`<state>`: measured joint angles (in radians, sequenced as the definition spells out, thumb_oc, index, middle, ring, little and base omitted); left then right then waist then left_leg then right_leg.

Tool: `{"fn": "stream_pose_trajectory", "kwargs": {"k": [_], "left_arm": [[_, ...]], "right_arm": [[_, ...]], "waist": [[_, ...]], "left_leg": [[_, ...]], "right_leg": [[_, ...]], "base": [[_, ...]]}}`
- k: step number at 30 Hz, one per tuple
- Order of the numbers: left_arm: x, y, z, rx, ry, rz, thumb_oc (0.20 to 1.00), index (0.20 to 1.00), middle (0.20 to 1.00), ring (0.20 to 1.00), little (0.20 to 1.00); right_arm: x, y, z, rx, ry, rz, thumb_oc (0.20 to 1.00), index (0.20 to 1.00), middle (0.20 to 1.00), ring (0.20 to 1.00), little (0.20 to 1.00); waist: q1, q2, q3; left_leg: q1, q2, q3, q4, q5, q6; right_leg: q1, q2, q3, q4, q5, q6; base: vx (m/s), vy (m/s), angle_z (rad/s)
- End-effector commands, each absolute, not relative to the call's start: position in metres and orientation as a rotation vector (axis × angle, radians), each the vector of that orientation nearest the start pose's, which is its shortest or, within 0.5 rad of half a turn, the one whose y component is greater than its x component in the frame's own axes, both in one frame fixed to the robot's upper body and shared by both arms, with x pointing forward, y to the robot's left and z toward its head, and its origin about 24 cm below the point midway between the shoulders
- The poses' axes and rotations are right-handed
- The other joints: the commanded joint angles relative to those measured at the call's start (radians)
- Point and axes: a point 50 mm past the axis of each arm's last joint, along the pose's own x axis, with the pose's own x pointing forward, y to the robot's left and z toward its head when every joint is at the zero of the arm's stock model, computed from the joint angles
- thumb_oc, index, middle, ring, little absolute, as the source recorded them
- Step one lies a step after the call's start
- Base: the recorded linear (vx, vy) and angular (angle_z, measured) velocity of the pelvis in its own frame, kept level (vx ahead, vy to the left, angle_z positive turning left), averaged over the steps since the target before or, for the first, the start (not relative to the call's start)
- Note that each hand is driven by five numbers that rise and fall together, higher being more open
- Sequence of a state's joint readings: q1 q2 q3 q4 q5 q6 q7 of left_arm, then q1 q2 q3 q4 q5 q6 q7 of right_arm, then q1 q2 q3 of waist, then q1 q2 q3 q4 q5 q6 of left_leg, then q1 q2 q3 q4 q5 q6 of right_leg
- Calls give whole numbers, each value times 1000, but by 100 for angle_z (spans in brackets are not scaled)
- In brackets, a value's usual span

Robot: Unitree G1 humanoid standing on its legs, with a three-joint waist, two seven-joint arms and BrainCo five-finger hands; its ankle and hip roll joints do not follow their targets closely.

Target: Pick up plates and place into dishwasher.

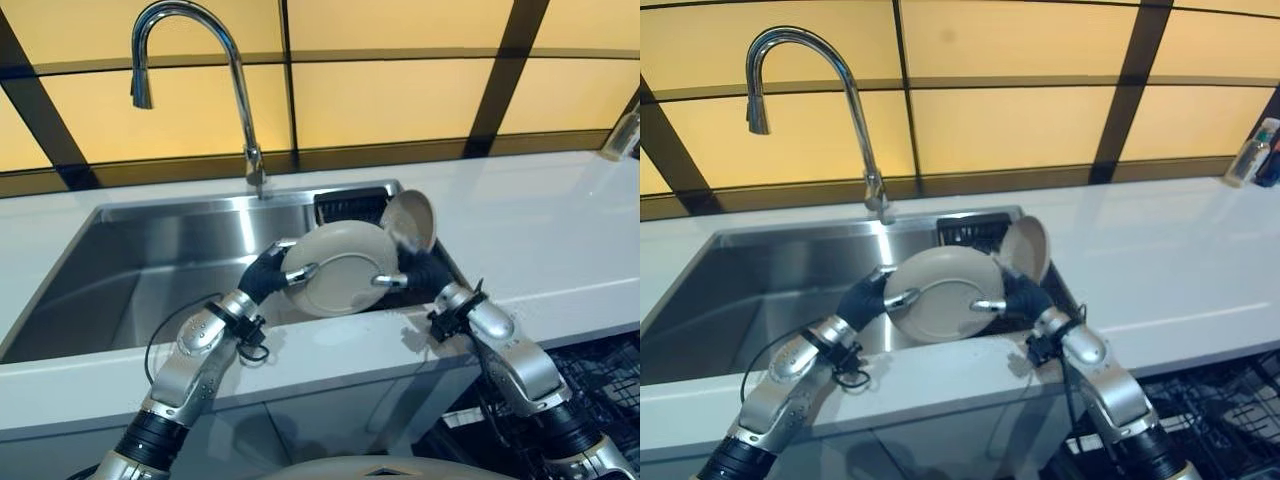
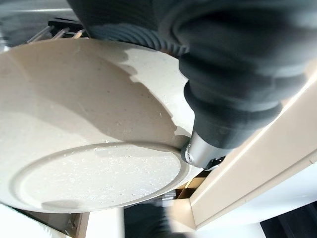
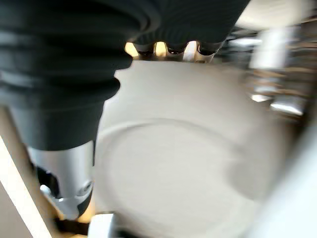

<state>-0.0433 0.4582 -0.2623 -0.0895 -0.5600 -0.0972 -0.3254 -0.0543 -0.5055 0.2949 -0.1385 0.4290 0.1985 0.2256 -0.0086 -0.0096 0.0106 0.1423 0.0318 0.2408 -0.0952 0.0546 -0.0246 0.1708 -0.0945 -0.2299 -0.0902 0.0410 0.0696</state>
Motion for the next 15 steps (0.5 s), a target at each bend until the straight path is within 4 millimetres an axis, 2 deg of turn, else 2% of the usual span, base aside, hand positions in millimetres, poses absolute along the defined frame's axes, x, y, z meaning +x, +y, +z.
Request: {"fn": "stream_pose_trajectory", "kwargs": {"k": [1,4,9,15], "left_arm": [[255,121,98,-138,-240,-697,200,200,200,200,200],[256,120,96,-139,-237,-697,200,200,200,200,200],[256,124,95,-130,-235,-668,200,200,200,200,200],[257,127,94,-127,-229,-665,200,200,200,200,200]], "right_arm": [[238,-103,84,51,13,799,1000,1000,1000,1000,1000],[239,-100,85,43,29,816,1000,1000,1000,1000,1000],[232,-103,69,75,168,863,1000,1000,1000,1000,1000],[234,-103,76,139,134,875,1000,1000,1000,1000,1000]], "waist": [[15,-23,29],[18,-22,31],[19,-25,28],[22,-27,21]], "left_leg": [[32,3,7,8,-106,10],[30,1,3,8,-107,11],[31,1,2,8,-105,9],[30,-2,-4,8,-103,9]], "right_leg": [[-66,-9,4,3,2,52],[-66,-10,2,3,2,53],[-62,-10,-1,3,2,55],[-62,-9,1,3,3,54]], "base": [[0,0,0],[-6,0,1],[0,0,0],[5,-2,2]]}}
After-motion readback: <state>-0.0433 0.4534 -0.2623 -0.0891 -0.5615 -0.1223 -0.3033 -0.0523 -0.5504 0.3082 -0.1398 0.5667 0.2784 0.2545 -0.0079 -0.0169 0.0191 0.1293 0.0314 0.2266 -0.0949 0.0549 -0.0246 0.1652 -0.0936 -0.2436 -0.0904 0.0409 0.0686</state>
